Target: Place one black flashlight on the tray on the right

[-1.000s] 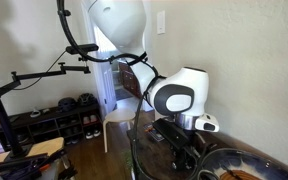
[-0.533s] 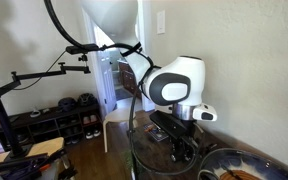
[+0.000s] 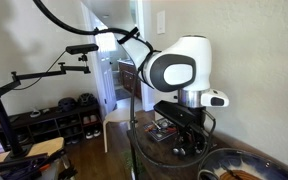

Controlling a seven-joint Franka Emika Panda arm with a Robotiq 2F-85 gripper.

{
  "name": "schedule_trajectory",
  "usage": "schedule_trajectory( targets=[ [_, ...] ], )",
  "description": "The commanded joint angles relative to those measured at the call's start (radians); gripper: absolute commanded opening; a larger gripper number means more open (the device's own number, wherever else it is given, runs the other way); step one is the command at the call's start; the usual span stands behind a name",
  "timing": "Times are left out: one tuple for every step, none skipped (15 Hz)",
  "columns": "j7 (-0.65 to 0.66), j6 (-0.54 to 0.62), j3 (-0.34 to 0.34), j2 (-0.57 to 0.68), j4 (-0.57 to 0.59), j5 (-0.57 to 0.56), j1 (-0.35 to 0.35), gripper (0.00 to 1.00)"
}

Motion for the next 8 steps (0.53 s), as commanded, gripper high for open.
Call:
schedule_trajectory(
  targets=[
    [0.02,-0.033,-0.036,-0.036,0.0,-0.025,0.003,0.15],
    [0.018,-0.031,-0.042,-0.03,0.008,-0.026,0.0,0.15],
    [0.016,-0.024,-0.049,-0.01,0.027,-0.03,-0.002,0.15],
    [0.013,-0.027,-0.052,-0.004,0.038,-0.027,-0.006,0.15],
    [0.008,-0.029,-0.055,0.013,0.058,-0.025,-0.01,0.15],
    [0.006,-0.027,-0.057,0.021,0.068,-0.026,-0.012,0.15],
    [0.005,-0.031,-0.06,0.038,0.091,-0.027,-0.014,0.15],
    [0.003,-0.031,-0.06,0.051,0.107,-0.025,-0.016,0.15]
  ],
)
